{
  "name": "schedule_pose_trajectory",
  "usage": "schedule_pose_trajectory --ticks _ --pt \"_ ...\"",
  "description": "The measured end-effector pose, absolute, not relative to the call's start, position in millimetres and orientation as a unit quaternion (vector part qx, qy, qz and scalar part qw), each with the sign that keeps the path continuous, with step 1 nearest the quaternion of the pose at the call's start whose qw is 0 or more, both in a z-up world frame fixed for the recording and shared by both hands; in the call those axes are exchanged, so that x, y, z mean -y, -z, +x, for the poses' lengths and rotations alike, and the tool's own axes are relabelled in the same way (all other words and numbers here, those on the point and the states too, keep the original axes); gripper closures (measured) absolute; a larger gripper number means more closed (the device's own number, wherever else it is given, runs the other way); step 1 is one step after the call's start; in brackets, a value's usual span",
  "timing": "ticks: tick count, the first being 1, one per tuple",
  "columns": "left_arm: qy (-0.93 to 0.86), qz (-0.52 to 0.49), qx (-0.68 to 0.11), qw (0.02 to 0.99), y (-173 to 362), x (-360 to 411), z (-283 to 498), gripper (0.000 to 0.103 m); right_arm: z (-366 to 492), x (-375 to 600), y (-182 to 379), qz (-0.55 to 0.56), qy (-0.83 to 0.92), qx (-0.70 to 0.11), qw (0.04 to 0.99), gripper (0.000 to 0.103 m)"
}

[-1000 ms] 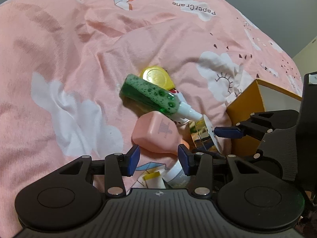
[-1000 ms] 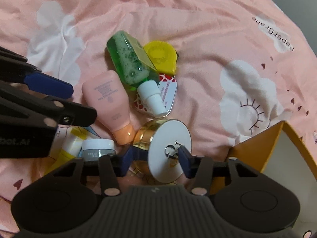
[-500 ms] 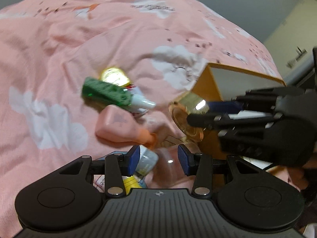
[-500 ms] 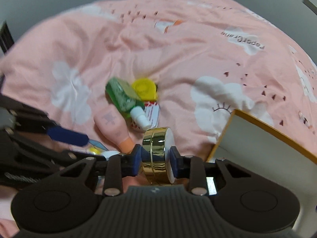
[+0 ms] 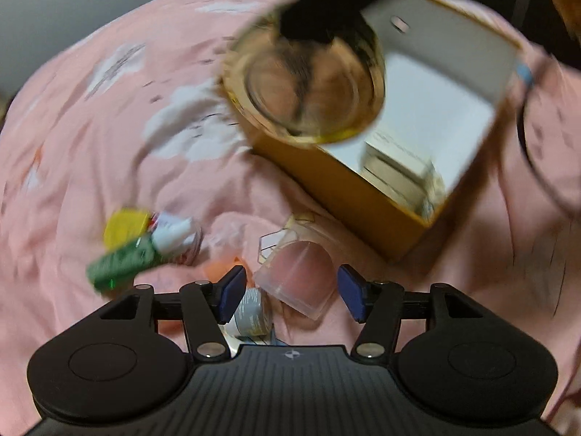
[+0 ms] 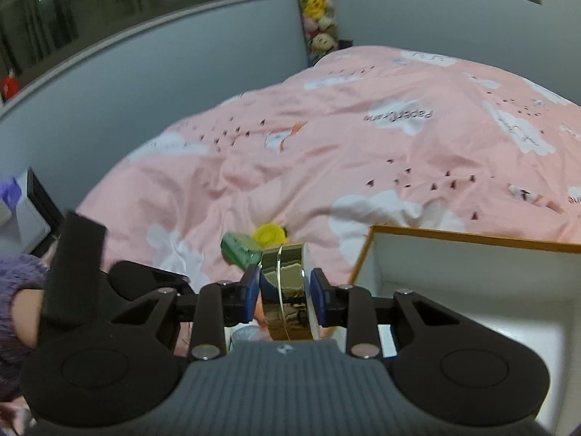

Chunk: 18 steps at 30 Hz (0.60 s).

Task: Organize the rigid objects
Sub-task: 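Lower the compact into the box and open the right tool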

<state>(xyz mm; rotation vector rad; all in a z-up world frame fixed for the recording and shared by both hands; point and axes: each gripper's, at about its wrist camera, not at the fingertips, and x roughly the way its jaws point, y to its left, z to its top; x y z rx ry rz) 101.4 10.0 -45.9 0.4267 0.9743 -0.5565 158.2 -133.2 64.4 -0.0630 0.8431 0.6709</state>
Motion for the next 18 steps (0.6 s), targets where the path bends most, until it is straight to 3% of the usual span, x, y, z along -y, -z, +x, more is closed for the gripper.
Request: schedule_pose_trajectory --ticks 10,18 --pt "0.328 0.353 -0.453 0.75 79.4 22.6 106.4 0.034 174.0 186.6 -39.8 0.015 -0.249 -0.434 0.866 0.074" --pt "0.316 0.386 -0.466 0.731 96.9 33.8 116.8 0.034 196.7 204.3 -12.7 0.079 -0.233 -0.456 0.855 0.074"
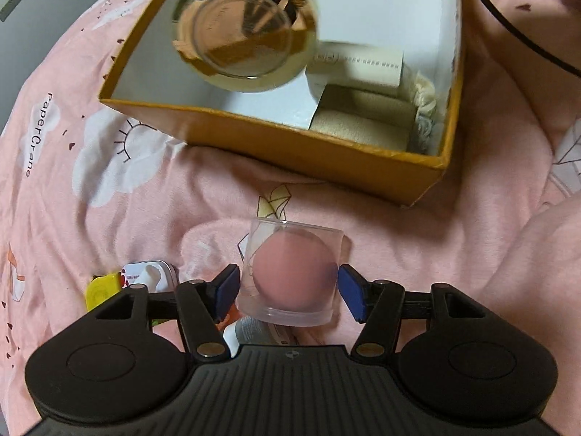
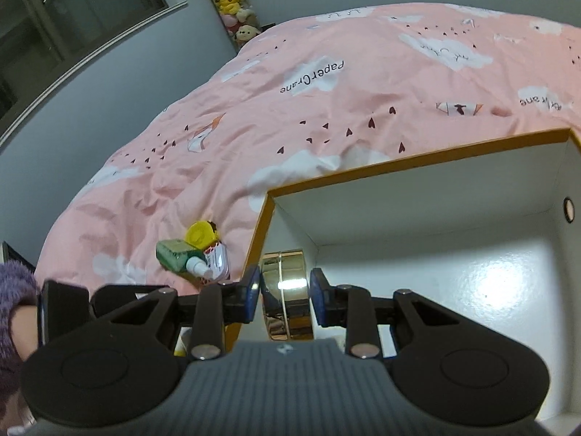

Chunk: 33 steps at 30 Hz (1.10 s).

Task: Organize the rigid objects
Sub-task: 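Lower the compact into the box and open the right tool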

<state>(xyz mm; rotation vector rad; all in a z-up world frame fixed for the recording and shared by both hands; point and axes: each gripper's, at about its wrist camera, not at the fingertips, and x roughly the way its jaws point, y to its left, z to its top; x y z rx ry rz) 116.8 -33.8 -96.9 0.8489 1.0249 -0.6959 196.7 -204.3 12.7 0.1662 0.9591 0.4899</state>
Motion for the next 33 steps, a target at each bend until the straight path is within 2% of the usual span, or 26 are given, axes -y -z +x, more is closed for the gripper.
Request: schedule_pose_trajectory --ticks 5,12,18,25,29,33 --pt "0.301 0.359 -0.482 0.74 94.0 34.0 125.2 0.035 211.5 199.4 0.1 0.082 -0.223 -0.465 0.853 0.074" --pt "0.258 0.244 -0.49 0.796 60.9 14.2 147.8 0.035 222.9 193.6 25.2 0.104 -0.212 -0.497 0.835 0.074" --pt "0.223 0.148 -0.49 0.83 25.4 -1.0 170.2 0.035 224.5 180.8 37.3 0.071 -0.186 -0.511 0.836 0.074" --pt "0.211 0.14 -0.46 0.851 -1.1 -1.8 180.6 0.035 222.4 171.5 45.8 0.061 -0.177 -0.529 0.828 0.073" --pt "0.216 0.14 -0.452 0.854 -3.0 0.5 182.2 0.035 221.1 178.4 49.8 0.118 -0.197 -0.555 0.799 0.071" --pt "0.22 0.14 -0.447 0.856 -5.5 3.9 182.1 0.035 218.6 182.6 52.5 0.13 -0.198 -0.559 0.794 0.07"
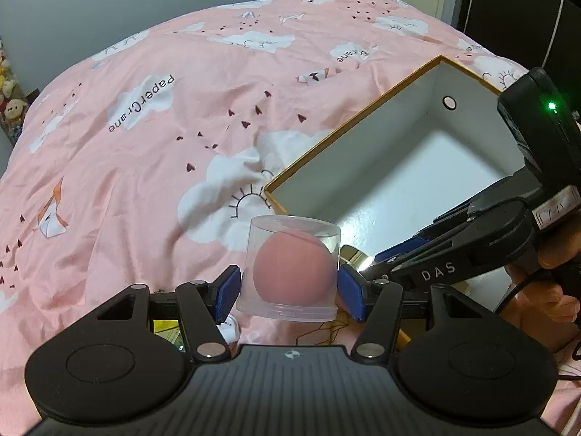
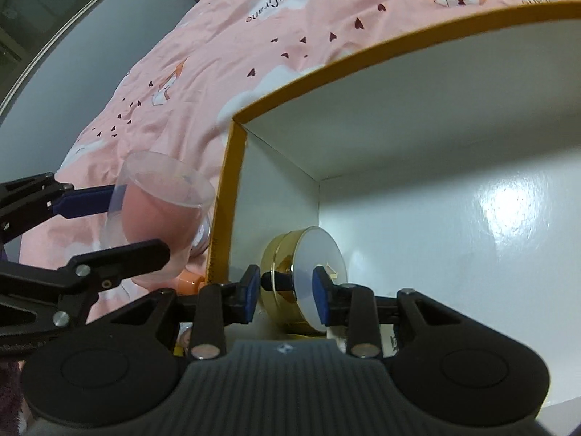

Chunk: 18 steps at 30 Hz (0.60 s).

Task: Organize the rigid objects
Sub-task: 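Lower the compact into the box and open the right tool, then carry the clear sponge jar into the box and open the left tool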

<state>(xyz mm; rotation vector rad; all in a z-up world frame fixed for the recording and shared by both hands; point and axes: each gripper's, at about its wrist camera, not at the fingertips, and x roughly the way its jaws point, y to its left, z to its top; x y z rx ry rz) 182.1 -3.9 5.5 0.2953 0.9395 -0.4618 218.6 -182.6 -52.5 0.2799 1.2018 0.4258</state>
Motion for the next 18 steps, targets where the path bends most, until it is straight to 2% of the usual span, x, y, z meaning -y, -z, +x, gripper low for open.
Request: schedule_pose_trajectory --ticks 3,4,7,12,14,15,16,17,18 --pt "0.226 0.133 -0.443 0.857 -10.9 8.7 183.9 0.035 216.5 192.2 46.3 0.149 -0.198 -0.55 0.798 0.069" --pt "0.229 0.125 -0.443 0.858 -13.7 10.6 185.6 0.035 215.2 195.6 40.8 0.148 -0.197 -0.541 0.804 0.063" --pt "0.24 0.106 -0.44 0.859 -19.3 23.0 194.1 0.036 213.4 208.0 24.7 0.136 -0.178 -0.514 0.828 0.056" --pt "0.28 0.127 -0.426 0.851 -17.1 64.4 201.7 0.04 213.9 238.4 13.9 0.102 -0.101 -0.483 0.864 0.055" --pt "0.281 0.124 -0.426 0.851 -12.6 76.3 206.3 0.045 212.5 252.9 14.0 0.105 -0.085 -0.478 0.868 0.055" --pt "0.283 0.12 -0.431 0.849 -8.3 81.6 209.7 0.067 211.3 259.4 14.7 0.111 -0.079 -0.477 0.868 0.055" --pt "0.288 0.116 -0.436 0.844 -2.6 85.5 213.7 0.094 211.1 261.8 16.7 0.115 -0.074 -0.478 0.868 0.054" --pt "0.29 0.113 -0.445 0.84 2.7 88.6 218.0 0.096 211.1 266.7 18.9 0.118 -0.071 -0.482 0.866 0.054" --pt "0.29 0.109 -0.454 0.835 8.6 90.3 221.9 0.093 213.1 268.6 21.2 0.121 -0.07 -0.485 0.863 0.054"
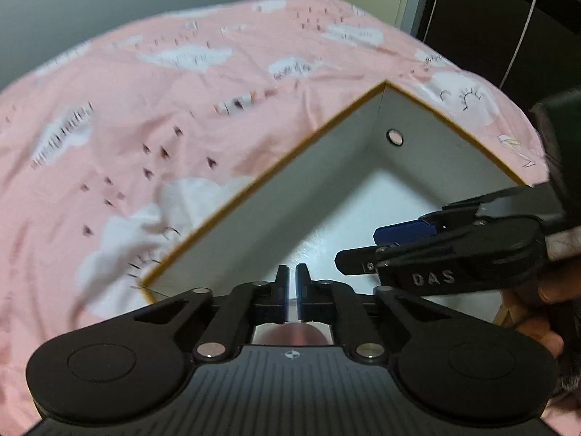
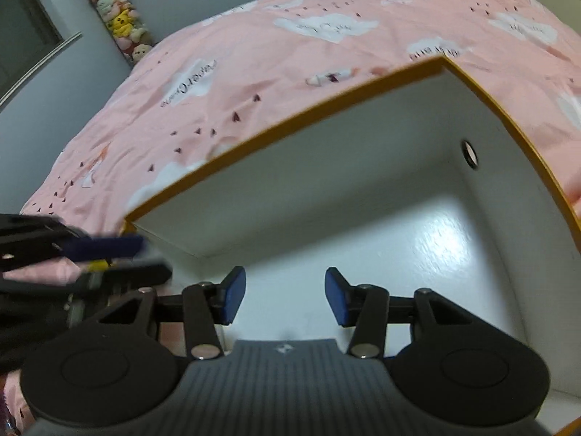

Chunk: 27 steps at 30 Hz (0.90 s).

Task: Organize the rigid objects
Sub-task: 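Carry the clear sponge jar into the box and open the left tool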

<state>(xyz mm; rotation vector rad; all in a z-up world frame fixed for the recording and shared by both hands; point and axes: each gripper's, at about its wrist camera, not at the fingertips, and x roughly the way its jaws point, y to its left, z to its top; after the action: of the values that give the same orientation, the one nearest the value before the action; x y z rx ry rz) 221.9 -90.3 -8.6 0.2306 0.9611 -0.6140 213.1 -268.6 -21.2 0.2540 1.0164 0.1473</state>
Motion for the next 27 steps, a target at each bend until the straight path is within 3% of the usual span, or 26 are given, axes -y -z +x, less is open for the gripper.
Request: schedule_pose_trajectory --ticks 18,27 --pt "0.232 0.07 -0.472 0.847 15.5 49.4 221.3 0.092 225.2 254.1 42.1 0.159 -0.108 -0.516 0.835 0.056" --pt "0.191 0.018 -0.444 0.875 4.9 20.3 211.8 0.092 233.3 237.8 32.7 0.155 -0.127 -0.507 0.838 0.06"
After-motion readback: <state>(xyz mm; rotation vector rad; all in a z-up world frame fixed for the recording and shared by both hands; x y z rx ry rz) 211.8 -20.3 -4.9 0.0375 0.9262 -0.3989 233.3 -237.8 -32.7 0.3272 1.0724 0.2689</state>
